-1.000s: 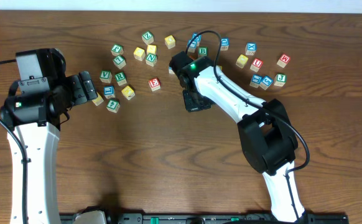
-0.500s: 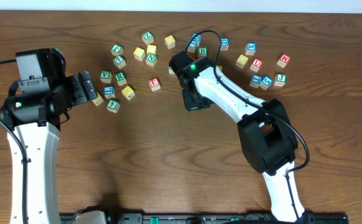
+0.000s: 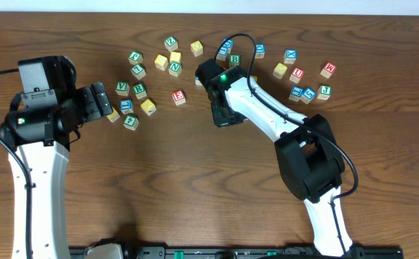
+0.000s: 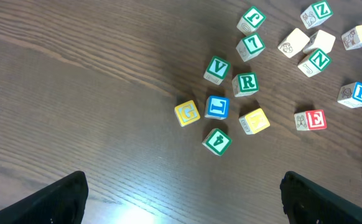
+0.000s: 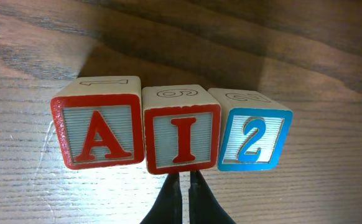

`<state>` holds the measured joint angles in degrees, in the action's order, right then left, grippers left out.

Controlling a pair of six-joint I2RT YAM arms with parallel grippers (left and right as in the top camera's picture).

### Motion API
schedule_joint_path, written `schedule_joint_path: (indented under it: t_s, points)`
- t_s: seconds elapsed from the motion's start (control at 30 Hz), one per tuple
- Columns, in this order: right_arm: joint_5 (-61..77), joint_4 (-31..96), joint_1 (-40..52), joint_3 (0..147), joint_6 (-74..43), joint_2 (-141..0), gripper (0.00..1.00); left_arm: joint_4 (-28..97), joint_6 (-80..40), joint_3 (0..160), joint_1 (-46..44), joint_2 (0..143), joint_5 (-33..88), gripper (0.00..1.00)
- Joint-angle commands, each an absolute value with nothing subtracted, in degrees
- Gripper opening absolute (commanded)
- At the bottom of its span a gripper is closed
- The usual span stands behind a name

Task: Spell out AI2

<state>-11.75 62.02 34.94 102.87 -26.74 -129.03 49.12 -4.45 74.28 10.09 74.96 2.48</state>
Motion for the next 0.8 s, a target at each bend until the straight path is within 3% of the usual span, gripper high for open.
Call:
schedule_joint_path:
  t_s: [0.0,0.77]
  points:
    - [-12.97,61.67,34.44,102.63,-27.81,-127.63,0.01,49.25,-4.10,74.48,10.33,75.24,2.35,0.97]
    - [-9.85,61.80,24.40,100.68,-27.81,-121.99,0.01,49.25,-4.10,74.48,10.33,75.24,2.35,0.98]
